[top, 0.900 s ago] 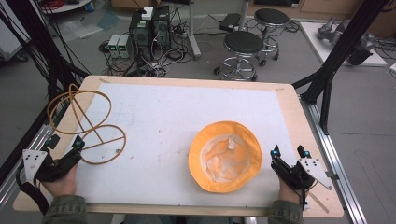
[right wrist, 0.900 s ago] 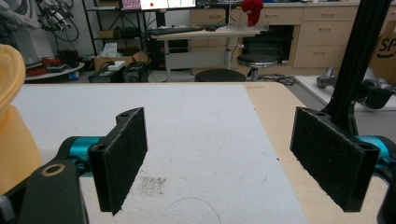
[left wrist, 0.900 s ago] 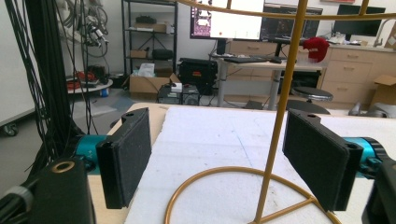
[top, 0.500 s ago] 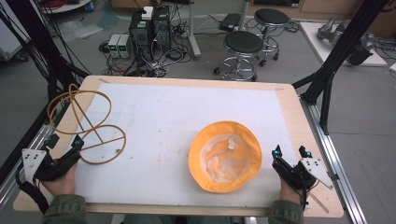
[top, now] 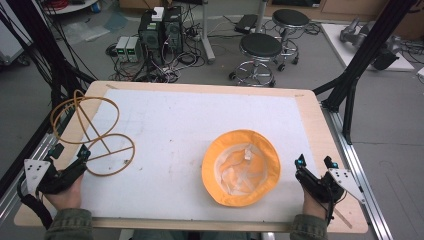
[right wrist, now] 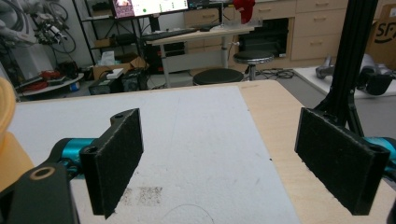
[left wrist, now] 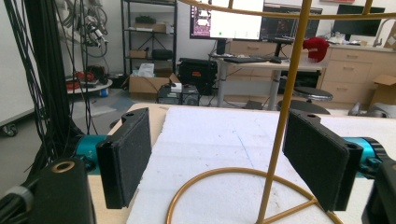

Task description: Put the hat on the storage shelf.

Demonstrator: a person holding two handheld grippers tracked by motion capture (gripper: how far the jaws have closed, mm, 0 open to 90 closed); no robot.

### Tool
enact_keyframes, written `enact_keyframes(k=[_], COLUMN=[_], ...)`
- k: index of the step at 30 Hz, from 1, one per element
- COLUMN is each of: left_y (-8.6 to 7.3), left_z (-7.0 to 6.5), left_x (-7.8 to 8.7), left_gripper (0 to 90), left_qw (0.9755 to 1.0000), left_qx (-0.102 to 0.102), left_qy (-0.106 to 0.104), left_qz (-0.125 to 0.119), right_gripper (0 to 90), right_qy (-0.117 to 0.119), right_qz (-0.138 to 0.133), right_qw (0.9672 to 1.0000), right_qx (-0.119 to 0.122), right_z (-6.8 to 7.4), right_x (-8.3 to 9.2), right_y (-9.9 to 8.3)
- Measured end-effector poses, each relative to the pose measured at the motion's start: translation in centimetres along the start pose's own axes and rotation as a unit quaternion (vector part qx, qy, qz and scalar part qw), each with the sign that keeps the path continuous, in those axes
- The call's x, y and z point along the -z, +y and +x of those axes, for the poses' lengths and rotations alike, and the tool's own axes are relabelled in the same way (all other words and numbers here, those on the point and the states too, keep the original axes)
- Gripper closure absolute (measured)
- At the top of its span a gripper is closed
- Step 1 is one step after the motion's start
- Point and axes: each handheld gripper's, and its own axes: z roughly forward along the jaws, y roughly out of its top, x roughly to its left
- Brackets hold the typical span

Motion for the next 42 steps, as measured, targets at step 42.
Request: enact_keyframes(k=[42], left_y=[0.1], left_z=[-0.3], left_x=[0.0], left_gripper=[24.3], left_qw=[1.0000], left_qx=[-0.009], left_qy=[-0.002], left_qz=[-0.001], right_gripper=[14.3], right_qy=[0.126], right_qz=[0.113], right_qw=[0.9848], right_qx=[0.036], right_z=[5.6], right_x=[-0.1], right_y=[4.0])
